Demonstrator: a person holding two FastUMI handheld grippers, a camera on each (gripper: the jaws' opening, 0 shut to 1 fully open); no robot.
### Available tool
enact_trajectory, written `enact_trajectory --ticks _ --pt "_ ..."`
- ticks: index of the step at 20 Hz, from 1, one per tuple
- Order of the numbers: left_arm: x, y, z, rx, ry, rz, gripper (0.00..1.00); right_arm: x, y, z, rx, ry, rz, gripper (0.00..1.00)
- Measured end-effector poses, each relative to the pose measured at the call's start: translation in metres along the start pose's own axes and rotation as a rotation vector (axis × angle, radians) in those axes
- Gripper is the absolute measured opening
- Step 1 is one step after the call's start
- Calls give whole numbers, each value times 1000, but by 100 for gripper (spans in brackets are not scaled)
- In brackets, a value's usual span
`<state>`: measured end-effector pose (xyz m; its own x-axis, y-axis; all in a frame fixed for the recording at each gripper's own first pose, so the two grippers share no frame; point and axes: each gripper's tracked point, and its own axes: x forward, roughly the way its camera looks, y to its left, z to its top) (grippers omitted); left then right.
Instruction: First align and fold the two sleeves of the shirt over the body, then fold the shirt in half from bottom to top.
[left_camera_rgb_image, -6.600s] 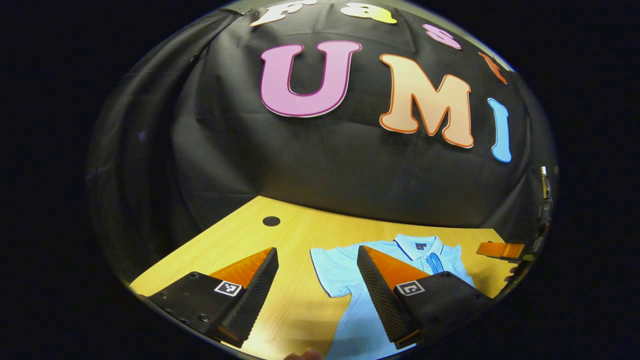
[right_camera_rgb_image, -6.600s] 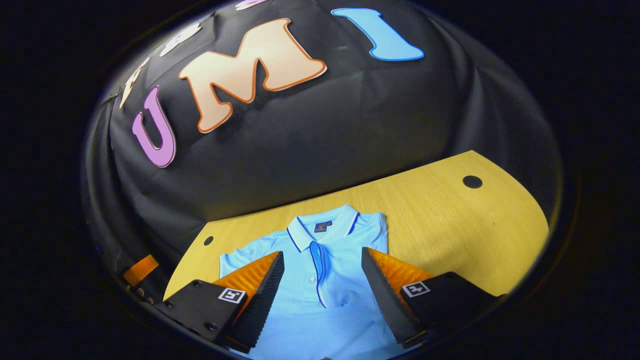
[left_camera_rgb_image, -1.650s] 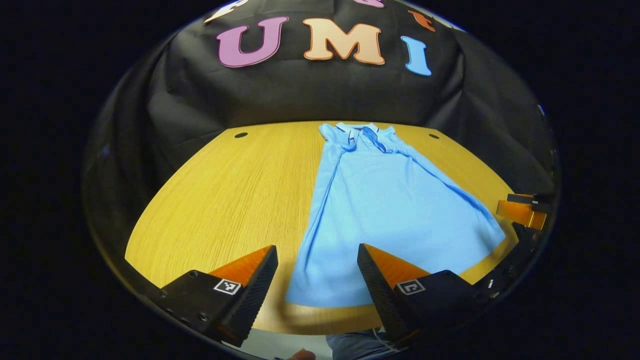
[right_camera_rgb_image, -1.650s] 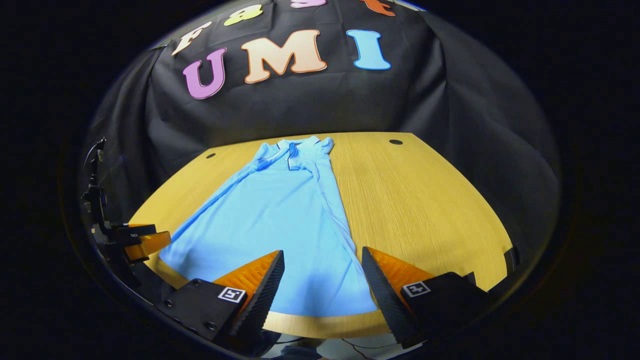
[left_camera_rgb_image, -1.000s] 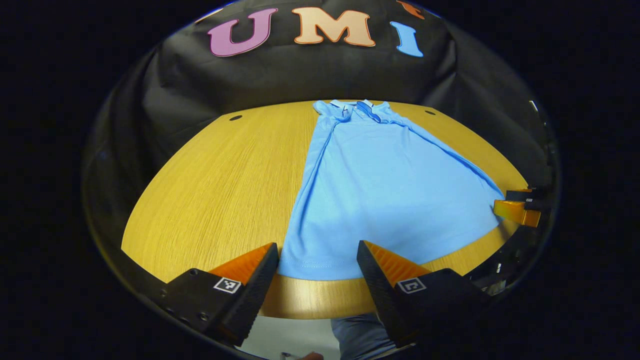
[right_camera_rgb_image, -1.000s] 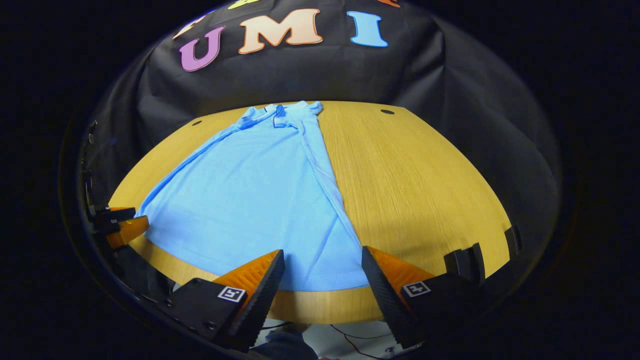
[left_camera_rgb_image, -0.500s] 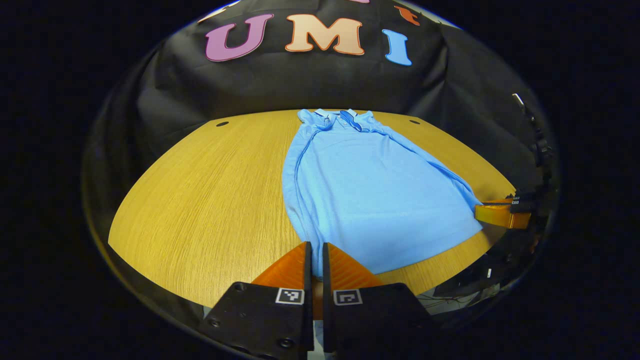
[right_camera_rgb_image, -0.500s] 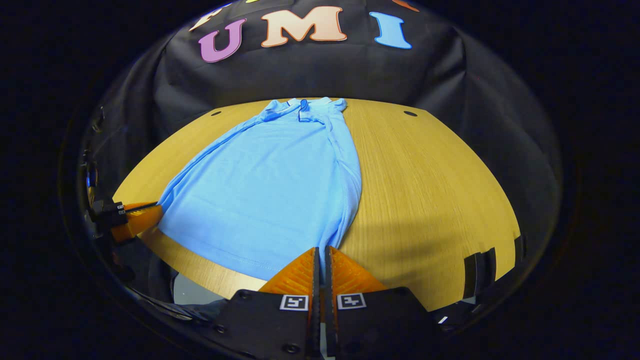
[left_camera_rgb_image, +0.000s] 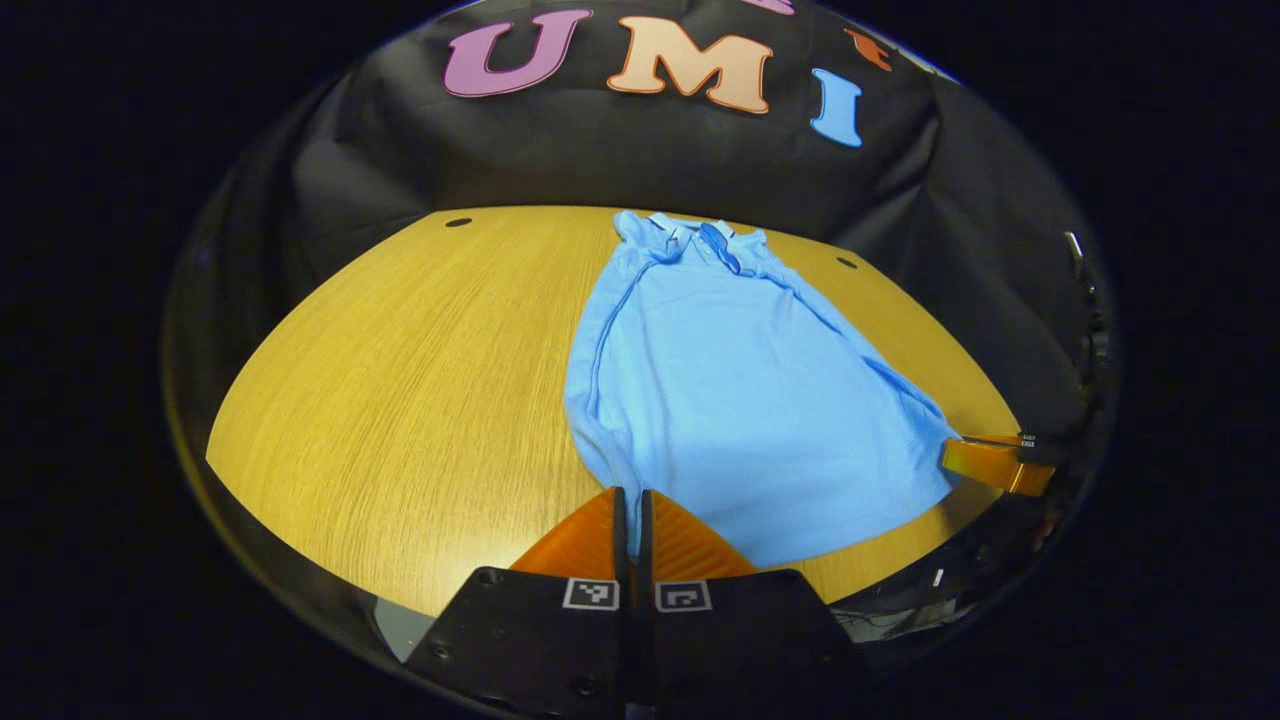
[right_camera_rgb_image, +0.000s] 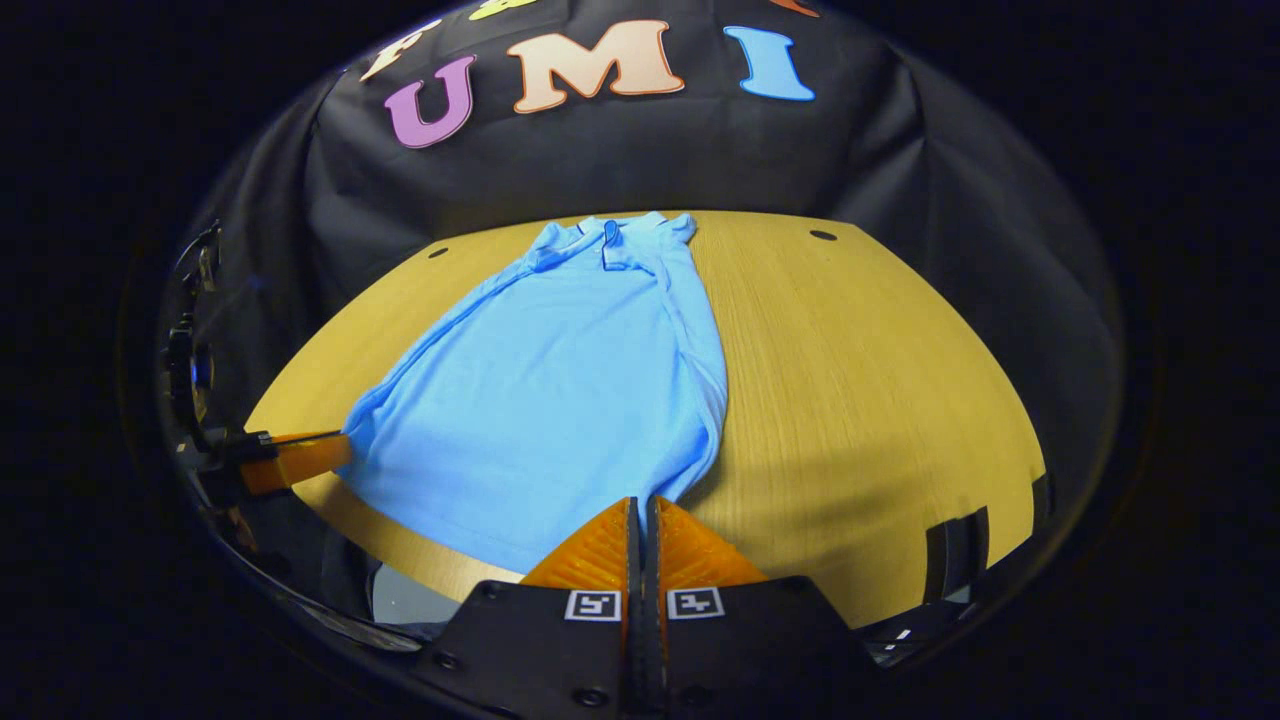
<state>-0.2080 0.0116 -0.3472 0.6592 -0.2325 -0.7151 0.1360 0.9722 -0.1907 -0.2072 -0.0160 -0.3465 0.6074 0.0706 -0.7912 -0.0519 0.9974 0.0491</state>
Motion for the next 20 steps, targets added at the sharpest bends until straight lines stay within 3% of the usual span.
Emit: enact_trajectory --ticks 7,20 --pt "11 -3 68 18 -86 -43 0 6 3 77 32 -106 6 3" --pt "76 15 193 78 -175 -27 0 59 -3 212 54 -239 -35 2"
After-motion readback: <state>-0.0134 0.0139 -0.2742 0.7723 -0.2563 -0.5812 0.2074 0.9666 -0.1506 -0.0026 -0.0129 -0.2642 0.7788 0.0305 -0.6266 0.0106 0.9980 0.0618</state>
